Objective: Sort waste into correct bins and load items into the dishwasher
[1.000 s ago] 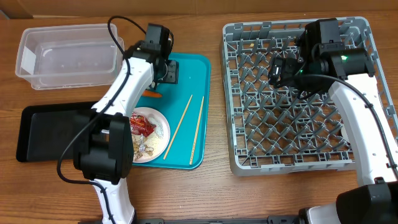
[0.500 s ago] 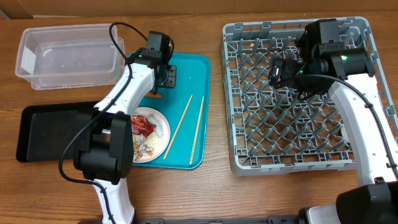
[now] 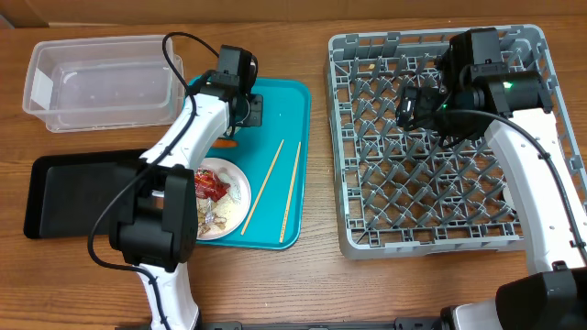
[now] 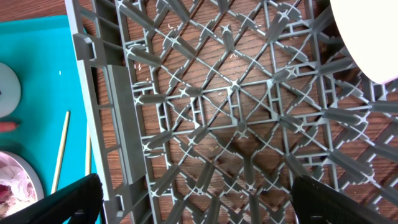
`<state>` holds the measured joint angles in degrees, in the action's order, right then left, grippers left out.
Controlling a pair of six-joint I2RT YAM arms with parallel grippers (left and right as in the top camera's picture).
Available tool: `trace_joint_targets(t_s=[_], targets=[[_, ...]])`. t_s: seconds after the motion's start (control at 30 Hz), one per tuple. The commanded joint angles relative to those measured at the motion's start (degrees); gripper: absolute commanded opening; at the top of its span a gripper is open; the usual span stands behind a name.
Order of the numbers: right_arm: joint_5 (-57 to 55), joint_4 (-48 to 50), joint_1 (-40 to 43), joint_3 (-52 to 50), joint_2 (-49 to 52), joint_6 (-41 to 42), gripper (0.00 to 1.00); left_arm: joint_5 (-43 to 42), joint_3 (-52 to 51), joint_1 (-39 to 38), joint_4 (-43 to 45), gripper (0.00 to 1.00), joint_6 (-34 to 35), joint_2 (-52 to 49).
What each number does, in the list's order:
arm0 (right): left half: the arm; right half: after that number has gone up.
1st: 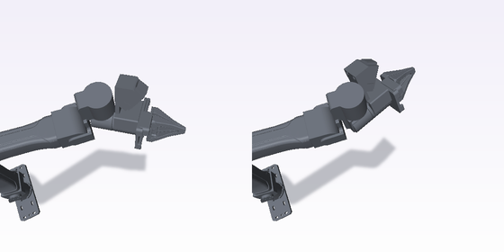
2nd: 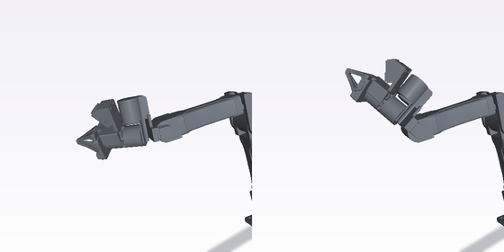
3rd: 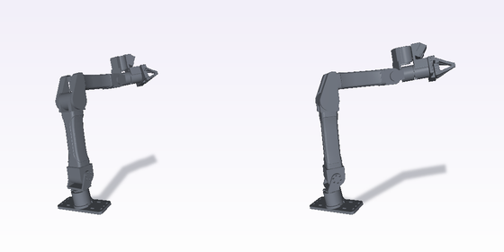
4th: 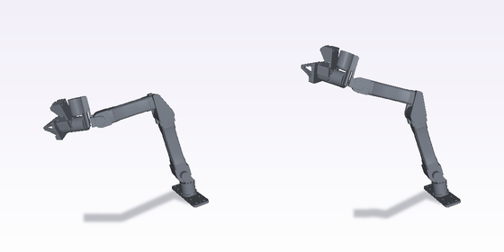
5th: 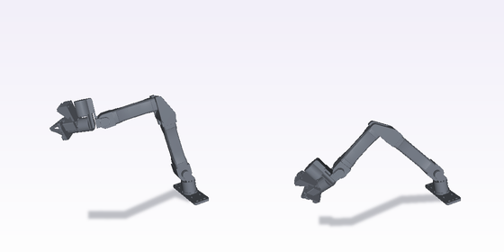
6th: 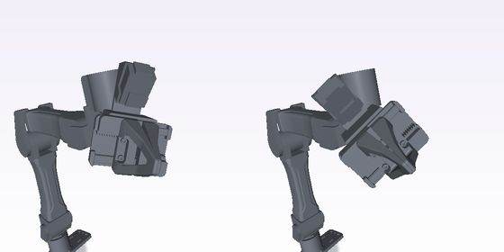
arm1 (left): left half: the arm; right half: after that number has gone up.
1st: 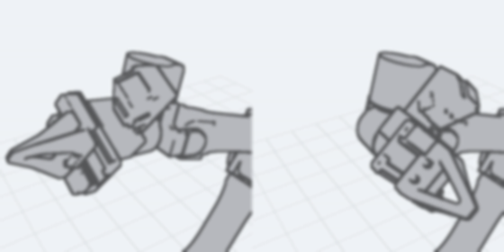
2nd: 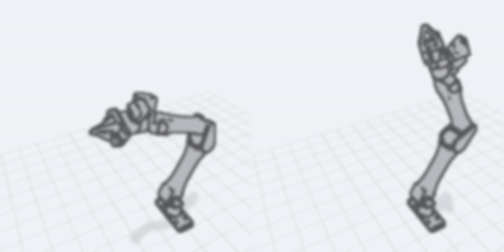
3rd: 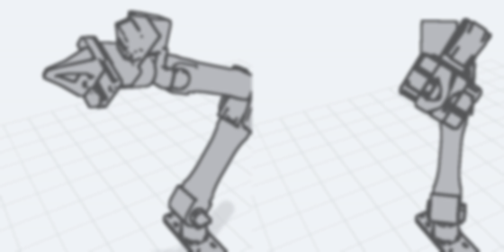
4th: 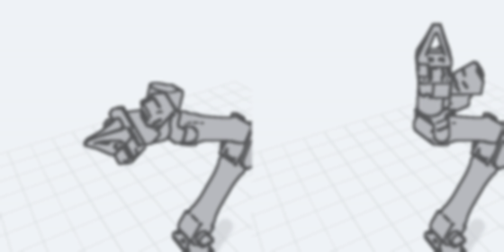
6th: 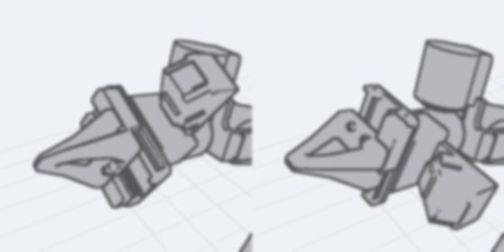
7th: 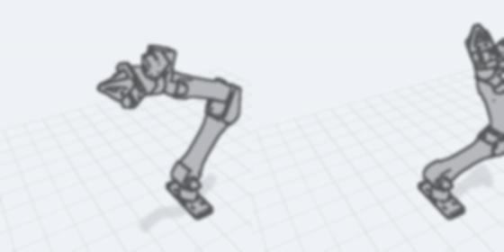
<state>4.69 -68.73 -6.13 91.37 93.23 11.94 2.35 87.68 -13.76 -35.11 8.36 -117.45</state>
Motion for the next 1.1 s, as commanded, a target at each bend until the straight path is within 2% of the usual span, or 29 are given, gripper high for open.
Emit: trace_joint_targets(t_s=[0.0,0.23,0.47,0.53,0.67,0.77,0.93,1.07], targets=[[0.6,0.0,0.0,0.9,-0.3,-0.4,1.00,-0.9,0.3,-2.4,-0.5,0.04,-0.5,-0.4],[0.6,0.0,0.0,0.9,-0.3,-0.4,1.00,-0.9,1.8,-5.8,-3.0,0.04,-0.7,-0.4],[0.6,0.0,0.0,0.9,-0.3,-0.4,1.00,-0.7,1.9,-5.8,-4.9,0.04,-0.7,-0.4],[0.6,0.0,0.0,0.9,-0.3,-0.4,1.00,0.1,1.9,-5.7,-4.9,0.30,-0.7,-0.4],[0.6,0.0,0.0,0.9,-0.3,-0.4,1.00,1.3,1.9,-5.8,-4.9,0.43,-0.7,-0.4],[0.6,0.0,0.0,0.9,-0.3,-0.4,1.00,1.3,1.8,-5.7,-4.8,0.43,-0.7,-0.4],[0.6,0.0,0.0,0.9,-0.3,-0.4,1.00,1.2,1.7,-5.8,-4.6,0.33,-0.7,-0.4],[0.6,-0.2,0.0,0.9,-0.3,-0.4,1.00,1.2,1.6,-5.8,-4.6,0.34,-0.7,-0.4]])
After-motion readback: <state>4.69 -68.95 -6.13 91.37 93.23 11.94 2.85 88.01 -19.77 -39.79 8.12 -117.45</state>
